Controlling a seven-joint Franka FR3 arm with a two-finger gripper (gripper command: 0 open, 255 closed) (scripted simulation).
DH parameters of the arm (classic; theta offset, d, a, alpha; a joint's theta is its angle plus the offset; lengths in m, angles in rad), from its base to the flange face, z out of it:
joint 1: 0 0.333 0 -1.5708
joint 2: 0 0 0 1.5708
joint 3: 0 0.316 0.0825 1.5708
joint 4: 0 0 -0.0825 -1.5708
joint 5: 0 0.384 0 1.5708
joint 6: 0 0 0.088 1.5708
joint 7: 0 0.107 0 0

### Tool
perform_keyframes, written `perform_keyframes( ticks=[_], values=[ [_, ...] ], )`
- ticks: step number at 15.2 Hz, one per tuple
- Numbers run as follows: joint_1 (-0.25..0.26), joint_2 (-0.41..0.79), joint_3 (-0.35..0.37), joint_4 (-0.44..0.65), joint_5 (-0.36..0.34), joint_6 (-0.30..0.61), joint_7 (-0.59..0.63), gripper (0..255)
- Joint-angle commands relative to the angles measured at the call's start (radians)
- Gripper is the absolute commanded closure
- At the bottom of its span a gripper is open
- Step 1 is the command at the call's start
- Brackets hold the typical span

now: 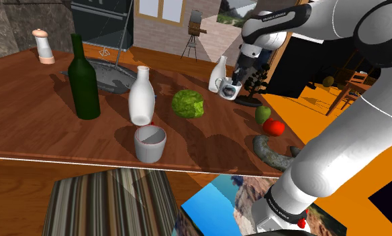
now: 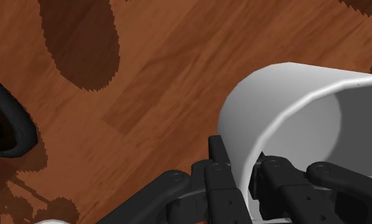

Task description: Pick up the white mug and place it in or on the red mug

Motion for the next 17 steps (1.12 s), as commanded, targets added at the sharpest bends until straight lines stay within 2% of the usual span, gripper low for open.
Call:
perform_keyframes(
  ticks=[1,5,11,17],
  values=[
    [0.000,0.000,0.000,0.029,-0.001,-0.029,0.000,255],
    [0.000,-0.009,0.002,0.067,-0.005,-0.075,0.006,255],
    [0.053,-0.114,0.100,-0.041,-0.035,-0.058,0.172,255],
    [0.105,-0.178,0.204,-0.108,-0.032,-0.049,0.328,255]
  ],
)
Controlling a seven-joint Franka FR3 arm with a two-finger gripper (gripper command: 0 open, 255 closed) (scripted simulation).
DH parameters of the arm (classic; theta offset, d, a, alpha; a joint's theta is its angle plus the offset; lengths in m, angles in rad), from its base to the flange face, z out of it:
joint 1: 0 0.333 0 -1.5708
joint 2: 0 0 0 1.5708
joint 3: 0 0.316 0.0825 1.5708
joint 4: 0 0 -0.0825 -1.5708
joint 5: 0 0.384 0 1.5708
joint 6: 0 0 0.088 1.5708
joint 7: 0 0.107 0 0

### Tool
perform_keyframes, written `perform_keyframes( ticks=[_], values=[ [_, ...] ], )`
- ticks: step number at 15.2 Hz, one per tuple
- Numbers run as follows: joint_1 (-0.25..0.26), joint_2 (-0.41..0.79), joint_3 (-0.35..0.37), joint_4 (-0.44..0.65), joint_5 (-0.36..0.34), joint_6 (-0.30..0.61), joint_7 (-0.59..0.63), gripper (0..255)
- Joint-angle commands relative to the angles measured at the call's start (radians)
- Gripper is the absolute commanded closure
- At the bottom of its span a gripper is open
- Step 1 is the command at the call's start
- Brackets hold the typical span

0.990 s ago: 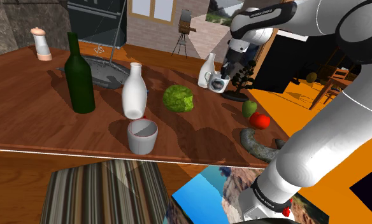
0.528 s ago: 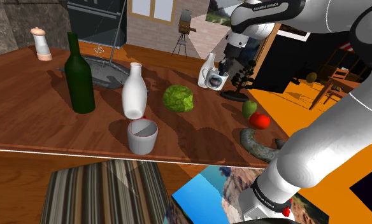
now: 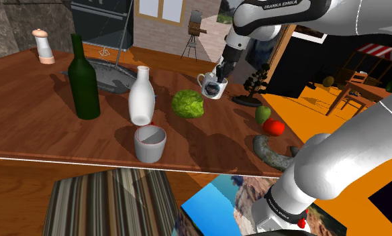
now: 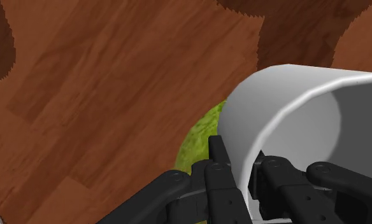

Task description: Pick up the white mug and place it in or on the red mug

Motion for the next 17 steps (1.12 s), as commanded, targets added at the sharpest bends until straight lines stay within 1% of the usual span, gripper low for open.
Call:
perform_keyframes(
  ticks=[1,9,17],
  values=[
    [0.019,-0.016,0.037,-0.020,0.004,0.006,0.056,255],
    [0.097,-0.030,0.173,-0.038,0.035,0.016,0.254,255],
    [0.174,0.023,0.304,0.017,0.064,0.024,0.446,255]
  ],
)
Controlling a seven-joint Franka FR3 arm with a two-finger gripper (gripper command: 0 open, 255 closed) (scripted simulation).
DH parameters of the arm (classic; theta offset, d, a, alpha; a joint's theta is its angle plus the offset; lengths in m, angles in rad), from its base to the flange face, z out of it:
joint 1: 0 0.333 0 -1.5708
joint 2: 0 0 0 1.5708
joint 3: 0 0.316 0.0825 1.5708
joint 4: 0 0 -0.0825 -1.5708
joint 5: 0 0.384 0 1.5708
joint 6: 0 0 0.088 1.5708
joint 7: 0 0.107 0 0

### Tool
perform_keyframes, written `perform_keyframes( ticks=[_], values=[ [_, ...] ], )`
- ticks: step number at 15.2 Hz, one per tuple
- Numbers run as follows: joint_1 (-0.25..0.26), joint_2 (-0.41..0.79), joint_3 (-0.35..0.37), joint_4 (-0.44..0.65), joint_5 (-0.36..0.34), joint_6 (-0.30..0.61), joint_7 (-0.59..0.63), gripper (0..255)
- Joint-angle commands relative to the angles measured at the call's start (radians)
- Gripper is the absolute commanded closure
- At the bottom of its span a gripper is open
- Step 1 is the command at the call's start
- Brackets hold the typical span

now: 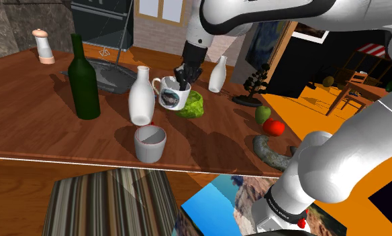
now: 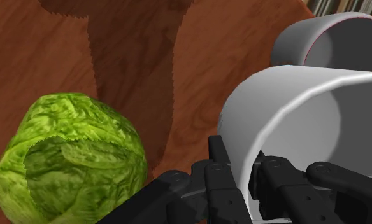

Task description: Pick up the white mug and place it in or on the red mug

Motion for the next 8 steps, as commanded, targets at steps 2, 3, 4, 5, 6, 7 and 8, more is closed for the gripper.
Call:
perform_keyframes(
  ticks=[2,3,4,5,6,7,8],
  values=[
    [0.029,0.038,0.049,0.041,0.007,0.001,0.075,255],
    [0.038,0.051,0.064,0.055,0.008,0.001,0.099,255],
    [0.047,0.065,0.079,0.070,0.008,0.001,0.123,255],
    [0.056,0.080,0.094,0.087,0.008,0.000,0.147,255],
    [0.065,0.095,0.109,0.104,0.007,0.000,0.172,255],
    [0.071,0.107,0.119,0.117,0.006,-0.001,0.189,255],
    [0.072,0.109,0.119,0.106,0.006,0.013,0.188,255]
  ],
)
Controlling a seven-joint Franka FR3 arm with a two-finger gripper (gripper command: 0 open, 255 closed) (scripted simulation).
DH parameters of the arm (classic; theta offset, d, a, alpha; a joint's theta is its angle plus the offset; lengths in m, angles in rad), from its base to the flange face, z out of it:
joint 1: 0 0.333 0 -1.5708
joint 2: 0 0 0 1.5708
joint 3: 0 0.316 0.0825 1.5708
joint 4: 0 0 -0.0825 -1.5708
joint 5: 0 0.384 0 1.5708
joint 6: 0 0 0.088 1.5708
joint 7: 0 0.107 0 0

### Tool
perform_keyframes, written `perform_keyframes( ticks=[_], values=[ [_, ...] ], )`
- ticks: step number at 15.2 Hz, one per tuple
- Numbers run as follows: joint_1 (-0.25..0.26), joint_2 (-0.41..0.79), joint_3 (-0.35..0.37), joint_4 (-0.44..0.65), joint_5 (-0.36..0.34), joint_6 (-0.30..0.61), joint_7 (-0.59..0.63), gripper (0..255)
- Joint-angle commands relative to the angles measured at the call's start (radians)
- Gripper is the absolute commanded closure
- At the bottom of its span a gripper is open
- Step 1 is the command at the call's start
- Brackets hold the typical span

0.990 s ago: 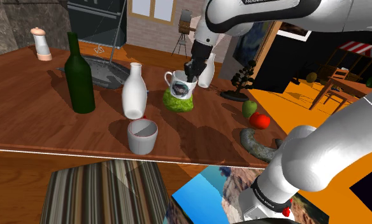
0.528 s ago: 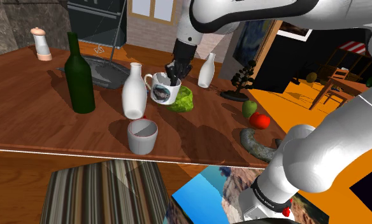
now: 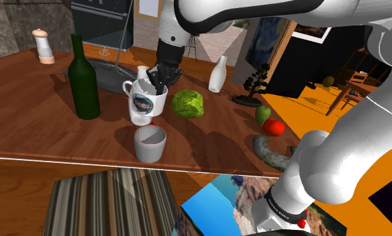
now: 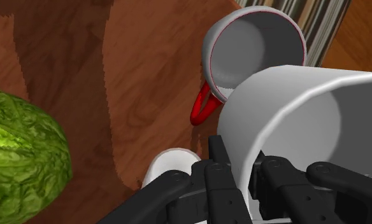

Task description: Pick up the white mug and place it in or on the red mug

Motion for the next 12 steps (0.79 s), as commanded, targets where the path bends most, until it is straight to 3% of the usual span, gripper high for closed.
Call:
perform_keyframes(
  ticks=[1,12],
  values=[
    [0.004,0.007,0.006,-0.014,0.000,0.022,0.010,255],
    [0.005,0.043,0.010,-0.127,0.000,0.170,0.007,255]
  ],
)
